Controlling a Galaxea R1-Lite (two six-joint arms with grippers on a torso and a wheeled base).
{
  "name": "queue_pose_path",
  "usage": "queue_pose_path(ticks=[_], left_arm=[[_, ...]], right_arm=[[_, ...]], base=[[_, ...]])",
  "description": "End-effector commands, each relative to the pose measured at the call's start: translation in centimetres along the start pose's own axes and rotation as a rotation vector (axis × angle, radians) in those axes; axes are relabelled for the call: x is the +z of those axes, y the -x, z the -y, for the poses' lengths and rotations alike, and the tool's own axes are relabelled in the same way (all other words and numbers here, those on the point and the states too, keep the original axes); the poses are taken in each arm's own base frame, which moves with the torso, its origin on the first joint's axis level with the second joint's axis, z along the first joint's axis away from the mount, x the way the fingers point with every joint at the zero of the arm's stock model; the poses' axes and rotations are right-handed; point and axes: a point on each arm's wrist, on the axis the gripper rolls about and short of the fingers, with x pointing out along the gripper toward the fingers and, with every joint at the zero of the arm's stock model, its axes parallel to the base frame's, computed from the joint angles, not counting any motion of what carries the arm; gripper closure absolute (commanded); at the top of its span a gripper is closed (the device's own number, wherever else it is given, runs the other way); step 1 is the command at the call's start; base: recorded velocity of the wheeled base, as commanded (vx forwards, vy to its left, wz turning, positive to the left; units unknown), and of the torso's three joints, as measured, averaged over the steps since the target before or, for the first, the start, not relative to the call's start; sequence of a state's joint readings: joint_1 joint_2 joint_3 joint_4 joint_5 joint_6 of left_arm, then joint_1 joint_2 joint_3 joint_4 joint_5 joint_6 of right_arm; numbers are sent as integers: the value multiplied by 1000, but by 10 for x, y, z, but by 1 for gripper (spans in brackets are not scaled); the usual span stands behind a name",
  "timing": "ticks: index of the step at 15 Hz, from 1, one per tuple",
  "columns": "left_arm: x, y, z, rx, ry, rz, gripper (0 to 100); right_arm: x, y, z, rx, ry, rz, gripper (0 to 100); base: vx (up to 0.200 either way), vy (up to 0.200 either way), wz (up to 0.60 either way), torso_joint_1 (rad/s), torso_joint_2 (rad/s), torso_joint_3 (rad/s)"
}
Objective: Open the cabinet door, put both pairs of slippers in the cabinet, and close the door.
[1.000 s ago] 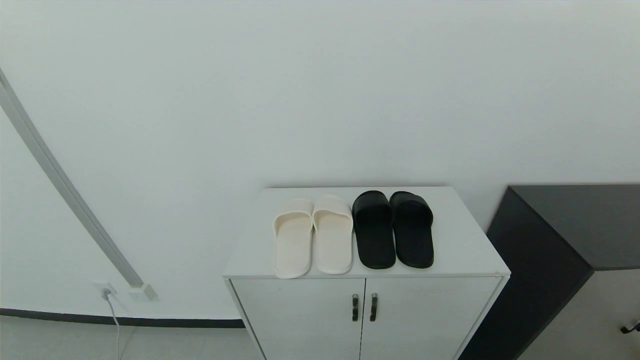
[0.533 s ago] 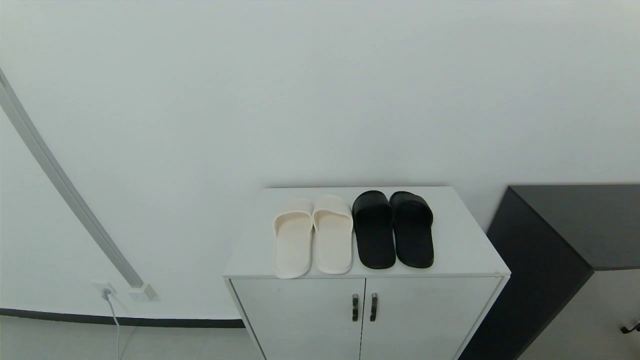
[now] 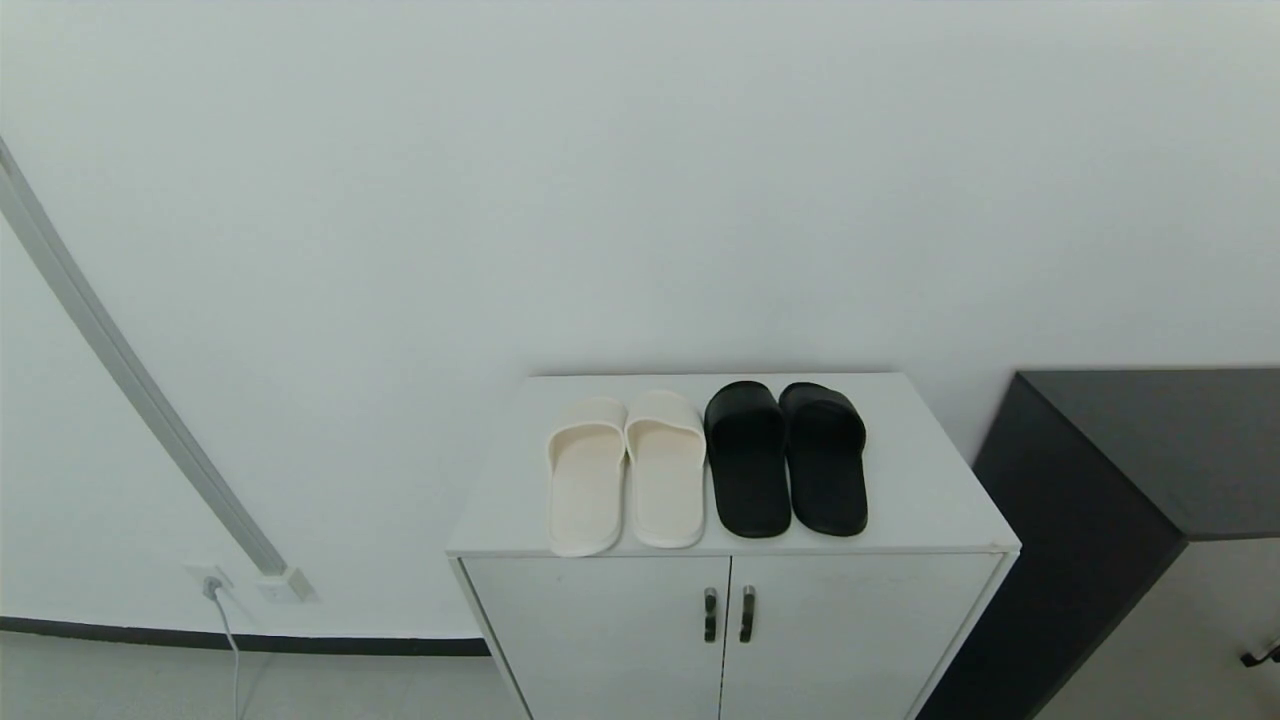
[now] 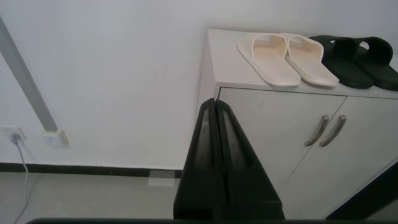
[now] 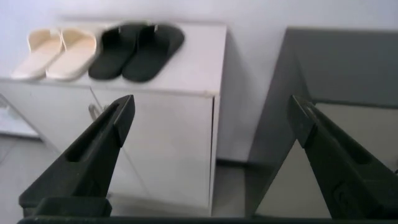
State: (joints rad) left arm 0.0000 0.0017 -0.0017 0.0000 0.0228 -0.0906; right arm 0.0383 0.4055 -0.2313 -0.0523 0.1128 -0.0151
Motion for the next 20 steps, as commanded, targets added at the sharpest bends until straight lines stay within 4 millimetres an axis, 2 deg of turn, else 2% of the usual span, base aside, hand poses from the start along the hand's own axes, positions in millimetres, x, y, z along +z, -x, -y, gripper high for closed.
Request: queue_pose_path(ticks=[1,2,4,5,10,16,18,19,20], left_arm=[[0,0,0,2,0,0,100],[0,0,0,0,0,0,100],[0,0,0,0,0,0,100],[0,0,0,-1,0,-2,100],[0,0,0,-1,0,-2,100],[0,0,0,-1,1,0,100],[0,0,0,-1,1,0,100],[0,0,0,-1,1,0,100],[0,0,0,-1,1,0,100]], right_arm=[[2,-46,1,77,-11,-193,0],[13,-67,-1,116,-4,-191,0],[24,-92,-11,157,-9,-194,0],[27,-104,-21,163,-16,-203,0],[40,-150,-108,150,-96,-180,0],[15,-224,-171,34,-84,-149,0],[10,-247,-182,17,-83,-145,0],[9,-252,-184,6,-84,-143,0],[8,-272,-185,-49,-91,-130,0]], base=[[0,0,0,0,0,0],[0,0,0,0,0,0],[0,0,0,0,0,0],[0,0,0,0,0,0],[0,0,0,0,0,0],[0,0,0,0,0,0],[0,0,0,0,0,0],[0,0,0,0,0,0],[0,0,0,0,0,0]])
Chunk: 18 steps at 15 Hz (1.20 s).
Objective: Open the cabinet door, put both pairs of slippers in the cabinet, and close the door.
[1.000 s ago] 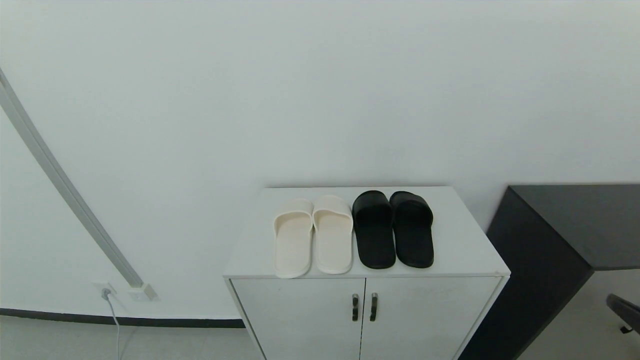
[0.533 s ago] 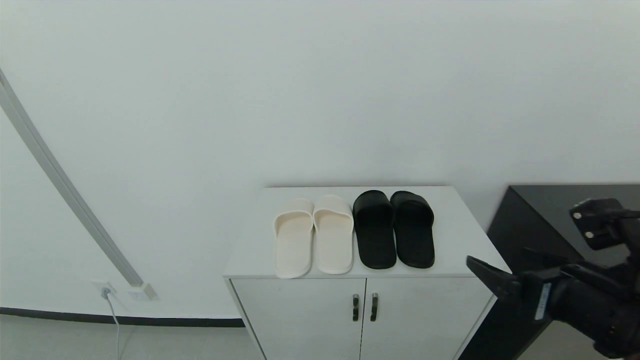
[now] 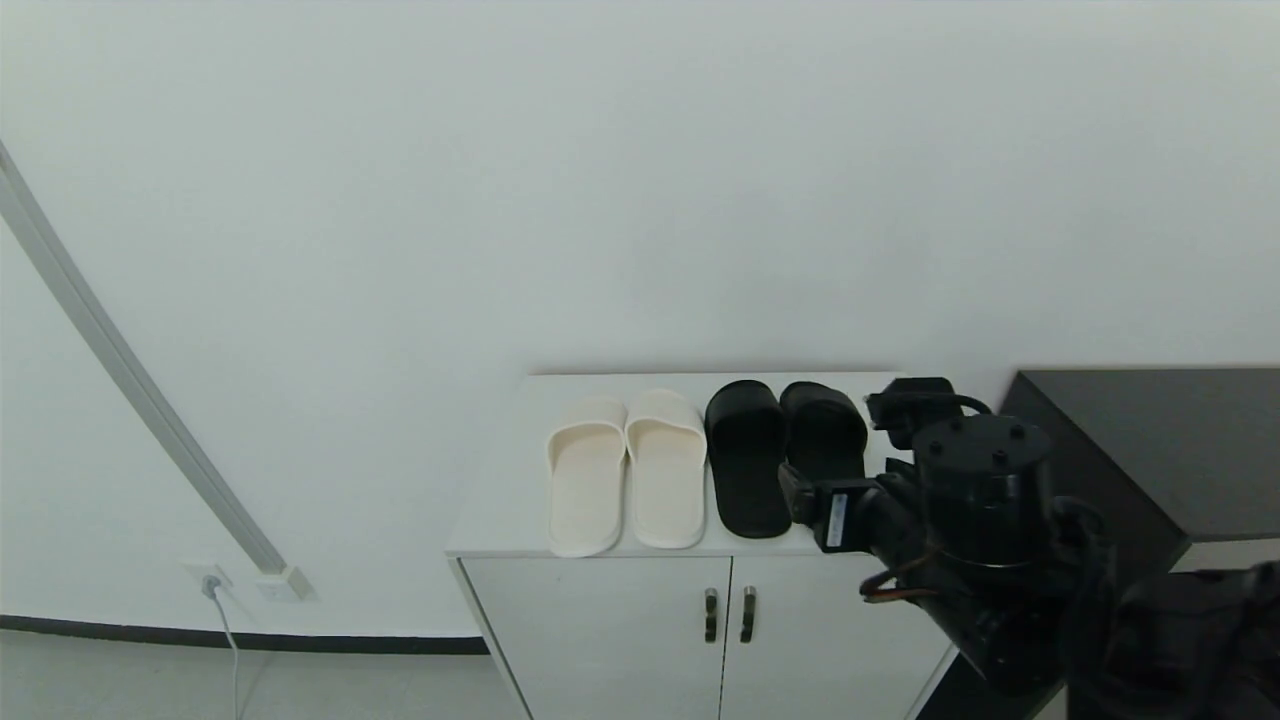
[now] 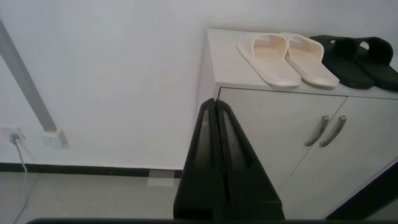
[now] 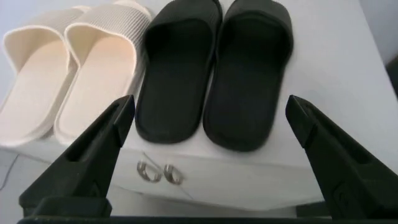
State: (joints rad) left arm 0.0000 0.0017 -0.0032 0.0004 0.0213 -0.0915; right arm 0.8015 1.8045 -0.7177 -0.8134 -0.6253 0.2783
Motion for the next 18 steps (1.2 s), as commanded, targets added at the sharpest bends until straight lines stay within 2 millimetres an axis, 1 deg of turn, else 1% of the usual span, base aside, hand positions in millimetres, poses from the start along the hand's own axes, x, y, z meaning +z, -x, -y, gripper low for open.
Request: queue_pose_path(ticks=[1,2,3,4,6,7,10,14,18], left_arm=[[0,0,0,0,0,-3,100],[0,0,0,0,0,-3,100],[0,0,0,0,2,-3,100],[0,0,0,0,2,-1,100],[0,0,0,0,2,-1,100],[0,0,0,0,2,-1,100],[0,0,0,0,2,-1,100],[0,0,0,0,2,-1,100],[0,0,0,0,2,-1,100]], right_arm=[[-15,-39,-6,-71,16,-20,0],[-16,-54,-5,-94,15,-16,0],[-16,-60,-5,-102,18,-13,0],[-18,-71,-6,-114,22,-12,0],[-21,-81,-9,-115,25,-11,0],[-22,-91,-12,-118,27,-5,0],[-25,-115,-12,-140,51,6,0],[-27,-142,-10,-151,56,22,0],[-23,-162,-15,-158,74,58,0]], base=[[0,0,0,0,0,0],[0,0,0,0,0,0],[0,0,0,0,0,0],[0,0,0,0,0,0],[0,0,0,0,0,0],[0,0,0,0,0,0],[0,0,0,0,0,0],[0,0,0,0,0,0],[0,0,0,0,0,0]])
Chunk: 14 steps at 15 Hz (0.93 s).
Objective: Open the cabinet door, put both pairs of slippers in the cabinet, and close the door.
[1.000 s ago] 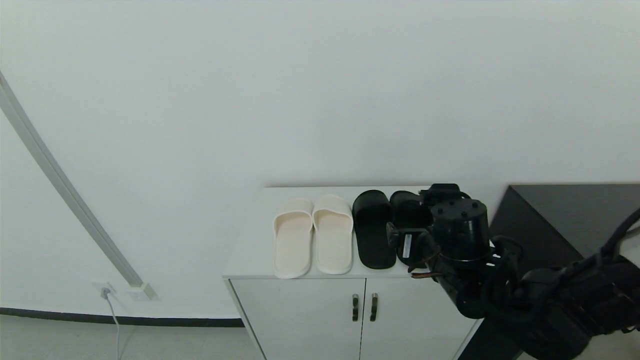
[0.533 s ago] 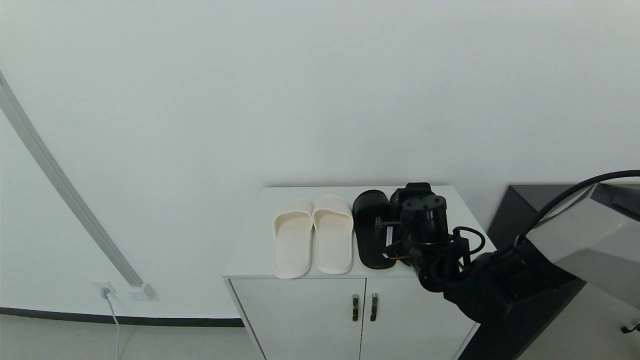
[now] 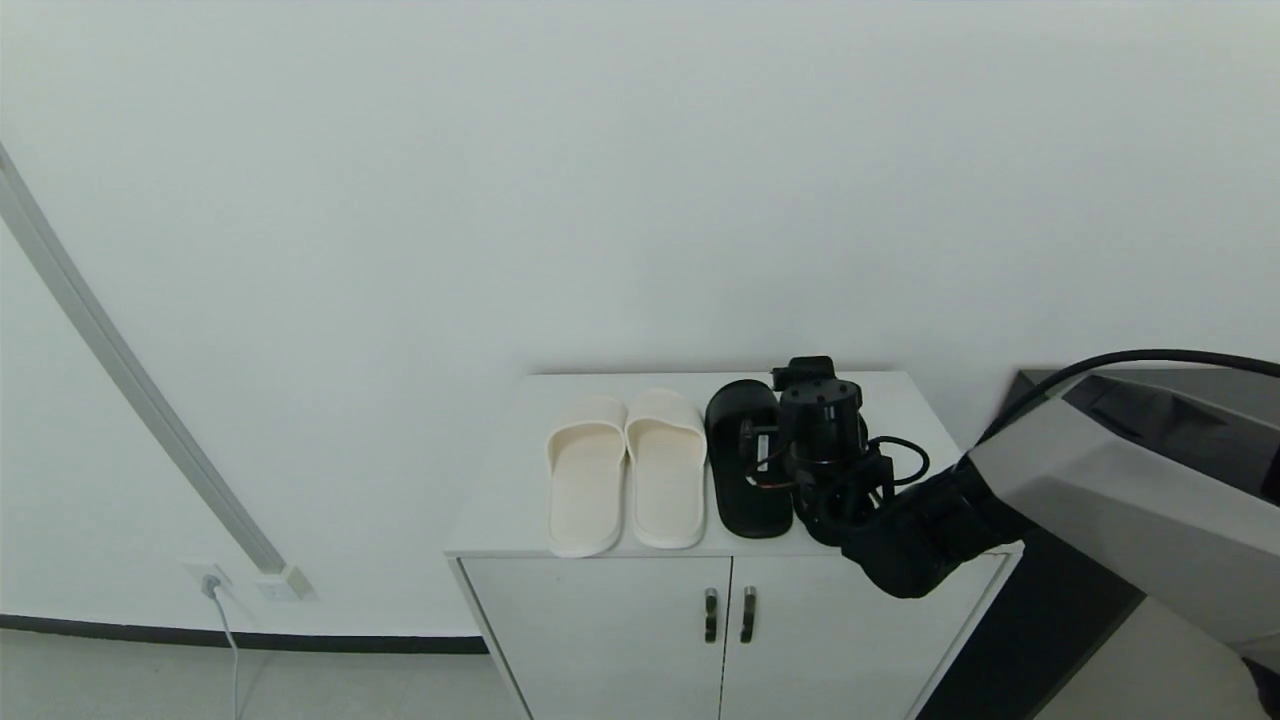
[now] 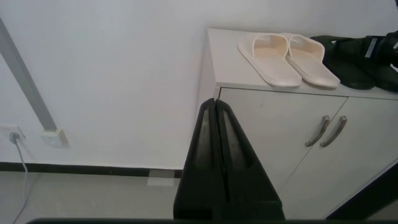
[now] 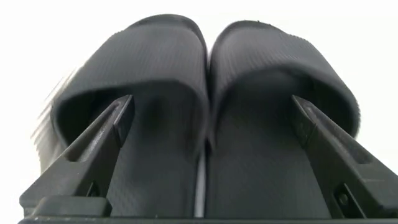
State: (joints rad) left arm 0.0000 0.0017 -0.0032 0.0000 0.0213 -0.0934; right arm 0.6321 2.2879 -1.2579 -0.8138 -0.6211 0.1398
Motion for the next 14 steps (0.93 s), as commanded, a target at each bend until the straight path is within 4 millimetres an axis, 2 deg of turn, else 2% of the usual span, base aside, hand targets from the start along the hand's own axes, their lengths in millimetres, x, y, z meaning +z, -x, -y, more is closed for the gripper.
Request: queue_pose_path(ticks=[1,9,10,14], left_arm=[[0,0,0,0,0,-1,100],[0,0,0,0,0,0,100],[0,0,0,0,0,-1,100],[0,0,0,-1,2,-2,100]], right_arm=[[-4,-12,-4,-7,3,7,0],[-9,-40,-2,-34,-11,18,0],[-7,-42,-1,-38,-15,23,100],[-9,-42,-1,-40,-13,20,100]], base=[[0,0,0,0,0,0],[0,0,0,0,0,0],[0,0,0,0,0,0],[0,0,0,0,0,0]])
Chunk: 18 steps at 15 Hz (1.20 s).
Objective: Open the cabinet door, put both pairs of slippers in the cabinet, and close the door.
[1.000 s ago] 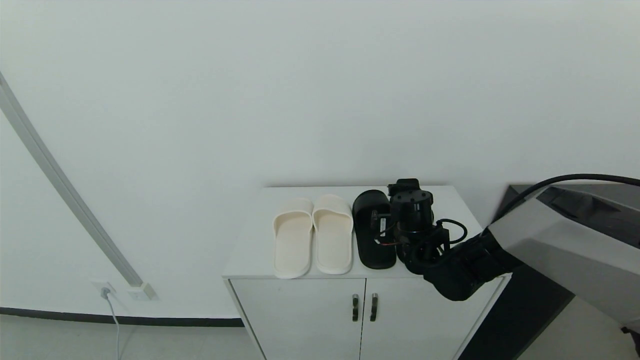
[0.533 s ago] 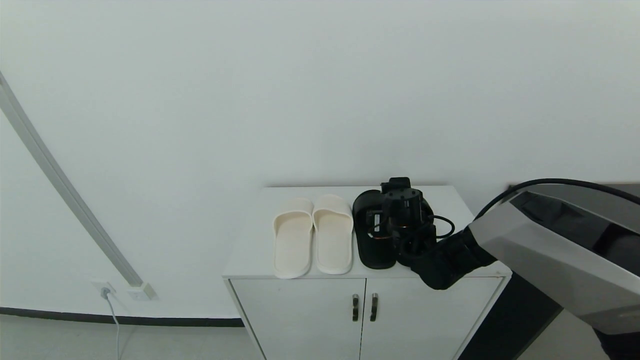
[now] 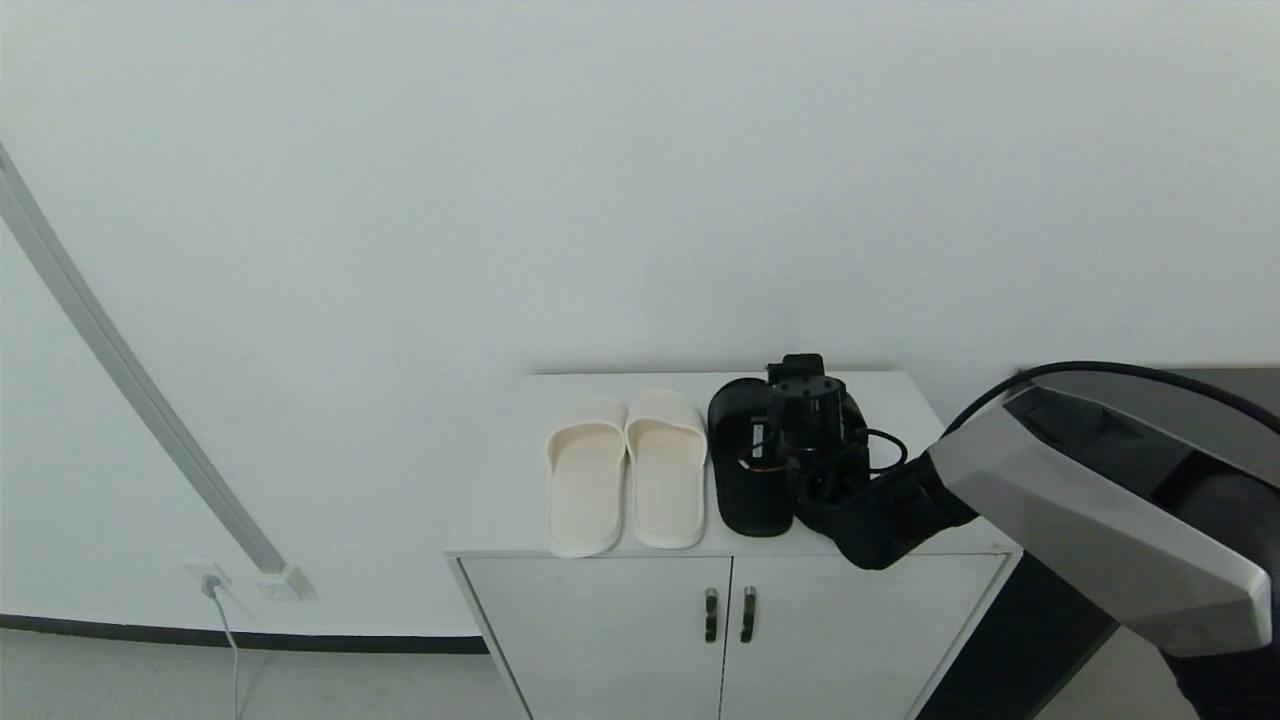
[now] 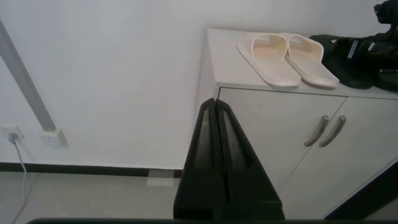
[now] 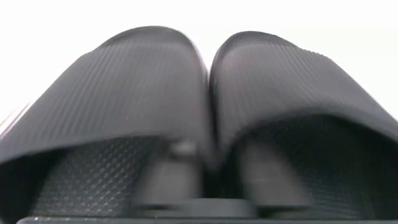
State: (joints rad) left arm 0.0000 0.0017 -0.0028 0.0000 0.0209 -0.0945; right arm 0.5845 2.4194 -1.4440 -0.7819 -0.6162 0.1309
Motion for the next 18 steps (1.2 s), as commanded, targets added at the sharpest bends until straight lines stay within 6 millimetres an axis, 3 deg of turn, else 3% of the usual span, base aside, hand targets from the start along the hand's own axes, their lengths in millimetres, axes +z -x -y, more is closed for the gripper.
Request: queue_pose_path(ticks=[1,5,11,14,15,18], left_arm=[[0,0,0,1,1,-1,100],[0,0,0,1,1,-1,100],[0,0,0,1,1,-1,100],[0,0,0,1,1,-1,100],[0,0,0,1,1,1,100],[0,0,0,1,-1,-1,100]], right_arm=[[1,1,0,0,0,1,100],[21,16,8,2,-14,20,100],[66,118,37,240,31,-4,100],[67,165,51,449,57,-42,100],[64,189,61,571,88,-63,100],[62,225,83,773,124,-57,100]], base=[[0,0,0,0,0,0],[0,0,0,0,0,0],[0,0,0,0,0,0],[0,0,0,0,0,0],[0,0,0,0,0,0],[0,0,0,0,0,0]])
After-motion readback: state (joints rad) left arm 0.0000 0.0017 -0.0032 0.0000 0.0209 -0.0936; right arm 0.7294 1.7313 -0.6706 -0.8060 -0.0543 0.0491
